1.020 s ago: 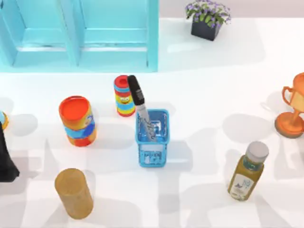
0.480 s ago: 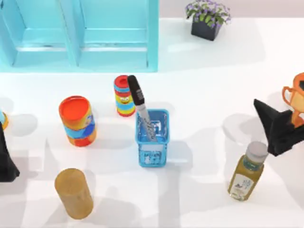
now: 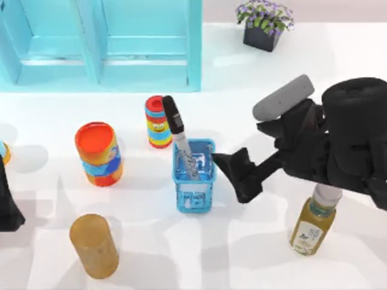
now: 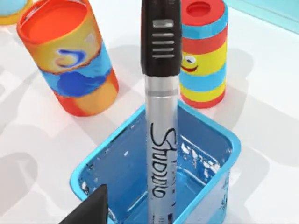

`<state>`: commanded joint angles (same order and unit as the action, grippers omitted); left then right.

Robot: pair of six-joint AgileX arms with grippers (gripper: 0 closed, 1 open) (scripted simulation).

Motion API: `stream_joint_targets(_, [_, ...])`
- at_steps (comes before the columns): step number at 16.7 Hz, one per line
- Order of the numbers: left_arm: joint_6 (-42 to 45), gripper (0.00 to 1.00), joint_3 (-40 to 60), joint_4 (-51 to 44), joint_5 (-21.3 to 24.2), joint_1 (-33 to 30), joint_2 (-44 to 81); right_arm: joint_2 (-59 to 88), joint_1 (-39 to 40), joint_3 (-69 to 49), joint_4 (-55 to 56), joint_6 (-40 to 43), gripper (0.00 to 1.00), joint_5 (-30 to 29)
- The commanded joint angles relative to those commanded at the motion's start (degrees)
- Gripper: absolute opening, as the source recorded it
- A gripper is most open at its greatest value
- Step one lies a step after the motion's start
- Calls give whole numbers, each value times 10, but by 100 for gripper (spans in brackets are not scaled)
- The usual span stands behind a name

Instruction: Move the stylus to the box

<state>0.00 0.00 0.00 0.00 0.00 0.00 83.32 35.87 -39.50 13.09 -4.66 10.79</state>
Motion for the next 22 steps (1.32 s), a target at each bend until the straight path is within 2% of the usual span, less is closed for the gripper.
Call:
stream_joint_targets(3, [0,100,0,0,0,0,0,52,24,-21,7,-3,100,7])
stream_joint_targets(10, [0,100,0,0,0,0,0,65,27,-28,12,-5,100,7])
stream_joint_targets(18, [0,100,0,0,0,0,0,268,53,-148,93,-19,100,-16])
stream_joint_targets(22, [0,100,0,0,0,0,0,299,58,-168,107,-22,100,-20])
